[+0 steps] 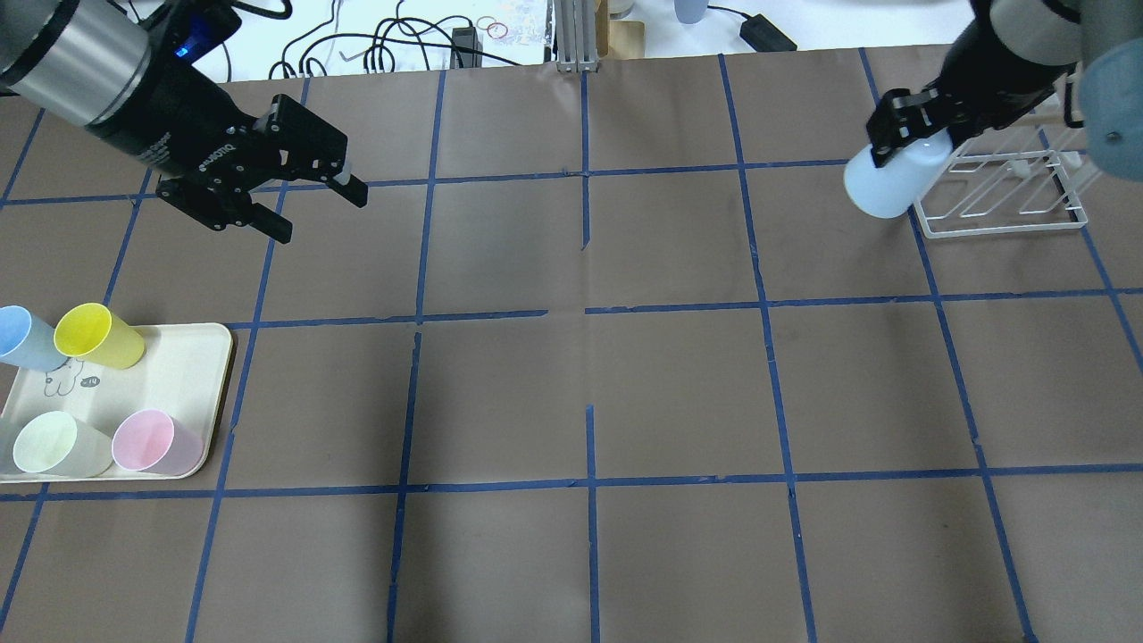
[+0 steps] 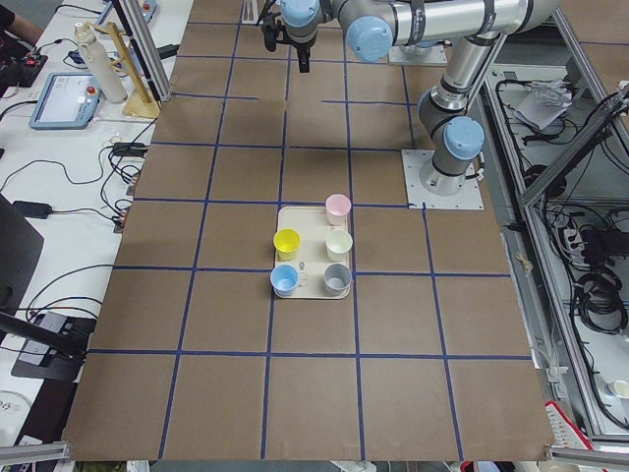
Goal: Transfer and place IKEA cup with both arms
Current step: 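Lift the pale blue cup off the rack with the right gripper, then carry the cup centerward with the right gripper while the left gripper approaches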
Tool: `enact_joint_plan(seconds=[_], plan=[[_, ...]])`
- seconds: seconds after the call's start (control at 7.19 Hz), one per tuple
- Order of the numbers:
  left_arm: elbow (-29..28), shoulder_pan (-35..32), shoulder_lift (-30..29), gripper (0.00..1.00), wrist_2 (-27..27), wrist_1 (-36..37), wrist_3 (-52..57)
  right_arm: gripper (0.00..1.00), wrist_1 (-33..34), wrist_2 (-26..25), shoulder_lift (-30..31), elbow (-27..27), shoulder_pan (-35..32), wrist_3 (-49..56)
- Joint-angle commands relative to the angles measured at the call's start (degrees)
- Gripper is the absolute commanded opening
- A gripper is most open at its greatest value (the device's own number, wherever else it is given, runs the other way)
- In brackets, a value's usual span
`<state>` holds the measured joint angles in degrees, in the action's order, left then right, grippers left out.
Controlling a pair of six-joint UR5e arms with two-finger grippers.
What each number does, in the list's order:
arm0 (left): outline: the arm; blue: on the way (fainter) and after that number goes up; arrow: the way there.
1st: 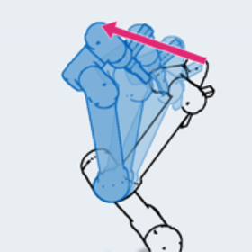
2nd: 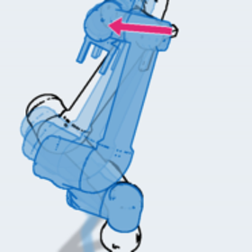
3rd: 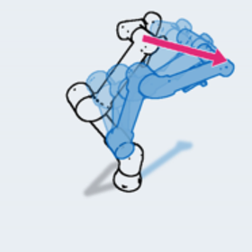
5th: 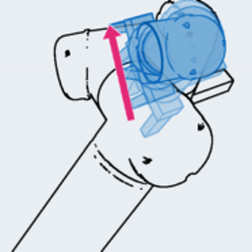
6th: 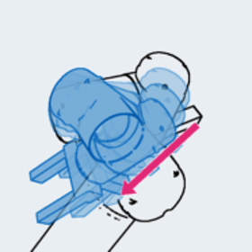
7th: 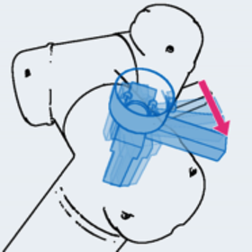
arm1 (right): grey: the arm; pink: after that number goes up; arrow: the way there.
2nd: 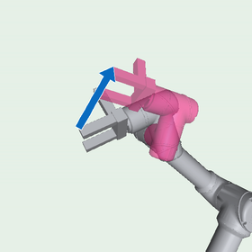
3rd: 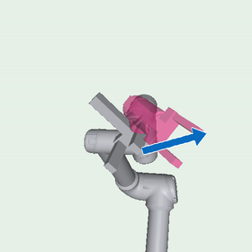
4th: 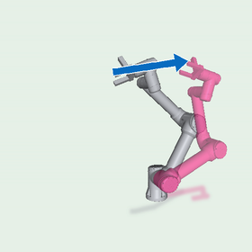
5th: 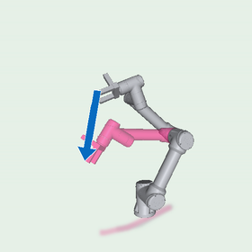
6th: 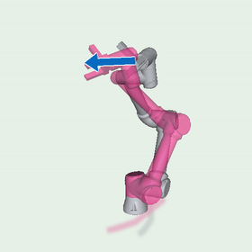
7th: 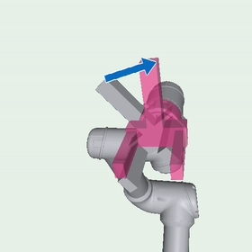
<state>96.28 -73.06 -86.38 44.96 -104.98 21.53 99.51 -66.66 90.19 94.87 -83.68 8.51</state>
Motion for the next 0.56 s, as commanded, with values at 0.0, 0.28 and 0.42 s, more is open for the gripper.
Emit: enact_joint_plan(seconds=[0.0,0.28,0.42], plan=[[9.6,1.5,0.2,1.00,-16.2,-0.9,8.9,0.00,-6.3,20.2,2.3,0.0,-0.3,-6.8],[14.5,1.4,-0.3,1.00,-30.8,-0.8,12.1,0.00,-9.5,36.4,2.0,1.0,0.3,-11.7],[14.9,0.2,-1.4,1.00,-37.4,-0.6,12.2,0.00,-14.5,44.1,1.8,1.1,1.2,-11.1]])
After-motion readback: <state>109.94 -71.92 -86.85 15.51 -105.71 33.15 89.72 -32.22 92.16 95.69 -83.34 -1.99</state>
